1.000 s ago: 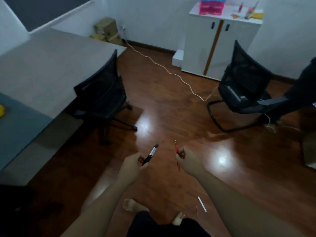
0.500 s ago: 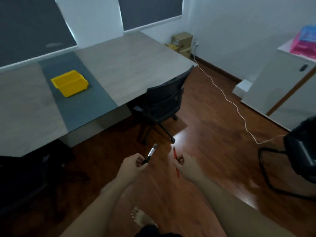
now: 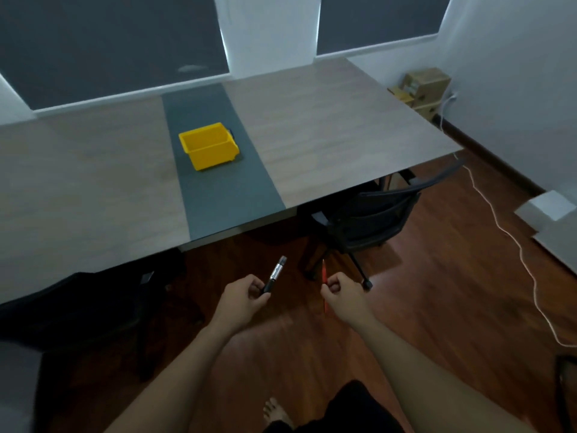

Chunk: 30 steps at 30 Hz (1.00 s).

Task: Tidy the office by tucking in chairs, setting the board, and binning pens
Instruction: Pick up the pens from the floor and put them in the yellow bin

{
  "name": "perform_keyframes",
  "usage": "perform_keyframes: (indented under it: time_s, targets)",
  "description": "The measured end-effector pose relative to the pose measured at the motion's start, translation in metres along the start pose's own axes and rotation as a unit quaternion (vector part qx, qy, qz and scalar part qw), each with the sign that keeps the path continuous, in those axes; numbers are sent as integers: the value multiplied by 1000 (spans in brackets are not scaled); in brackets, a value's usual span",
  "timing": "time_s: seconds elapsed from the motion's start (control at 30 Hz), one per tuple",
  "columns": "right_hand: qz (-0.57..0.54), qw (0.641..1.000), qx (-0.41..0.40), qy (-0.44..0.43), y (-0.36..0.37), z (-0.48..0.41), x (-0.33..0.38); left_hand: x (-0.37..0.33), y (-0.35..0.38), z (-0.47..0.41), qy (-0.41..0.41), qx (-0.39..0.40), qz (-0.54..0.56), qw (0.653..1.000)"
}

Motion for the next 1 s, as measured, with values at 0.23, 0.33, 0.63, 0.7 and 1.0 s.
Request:
perform_keyframes:
  time_s: [0.23, 0.33, 0.63, 0.7, 1.0]
  targets:
    - [8, 999, 40, -36, 26, -78, 66, 35, -28, -53, -49, -41, 31, 997]
    - [14, 996, 64, -52, 34, -127, 96, 47, -40, -89, -70, -67, 38, 995]
    - [18, 990, 106, -89, 30, -261, 188, 63, -83, -210, -126, -128, 46, 983]
    - [28, 988, 118, -97, 26, -285, 207, 63, -91, -232, -134, -144, 54, 979]
    - [39, 983, 136, -119, 29, -376, 287, 82, -129, -309, -161, -174, 74, 969]
Point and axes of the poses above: each hand's wrist, its own z-axis away from the middle knuckle, its own y-axis out of the palm, x = y × z, the point moved 4 cm from there along -z, towards the middle knuckle, and after that the axes turned 10 degrees about y, right-handed, at the moved point
